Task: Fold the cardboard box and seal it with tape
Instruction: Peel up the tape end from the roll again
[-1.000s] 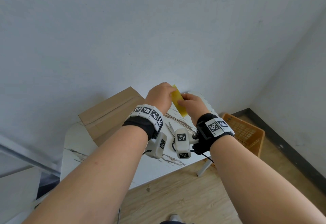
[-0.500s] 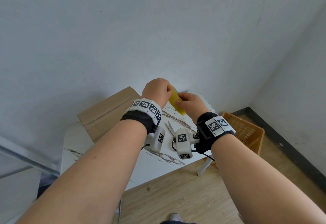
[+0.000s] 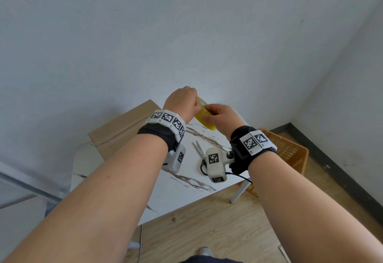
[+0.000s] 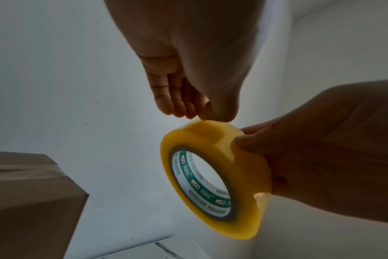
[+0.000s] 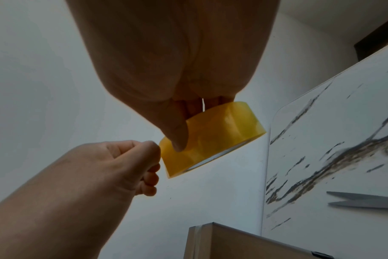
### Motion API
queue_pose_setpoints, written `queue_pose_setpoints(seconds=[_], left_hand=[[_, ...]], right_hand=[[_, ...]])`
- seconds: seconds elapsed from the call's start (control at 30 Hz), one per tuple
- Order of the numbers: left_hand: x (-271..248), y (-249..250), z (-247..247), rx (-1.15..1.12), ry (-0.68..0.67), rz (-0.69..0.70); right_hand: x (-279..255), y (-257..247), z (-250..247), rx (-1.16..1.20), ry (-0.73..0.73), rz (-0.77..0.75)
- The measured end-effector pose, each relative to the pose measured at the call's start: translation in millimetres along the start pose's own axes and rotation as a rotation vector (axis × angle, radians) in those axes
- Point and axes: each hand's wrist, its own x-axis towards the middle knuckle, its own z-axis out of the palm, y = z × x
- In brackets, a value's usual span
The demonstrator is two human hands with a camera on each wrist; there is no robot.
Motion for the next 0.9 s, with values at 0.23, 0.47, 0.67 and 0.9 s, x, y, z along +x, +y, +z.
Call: queue_pose_setpoints(seconds=[0.23, 0.47, 0.67, 0.9], left_hand=[[-13, 0, 7, -0.086, -0.036, 0.026], [-13, -23, 21, -0.448, 0.062, -0.194], [-6, -30, 11, -0.38, -0.142, -0.122], [-7, -30, 6, -0.273, -0.156, -0.035]], right_hand=[[2, 4, 3, 0.042, 0.011, 0.03], [2, 8, -6, 0.156, -0.009, 0.098], [1, -4, -6, 0.409, 0.01, 0.224], [6, -10, -7, 0.338, -0.023, 0.305]])
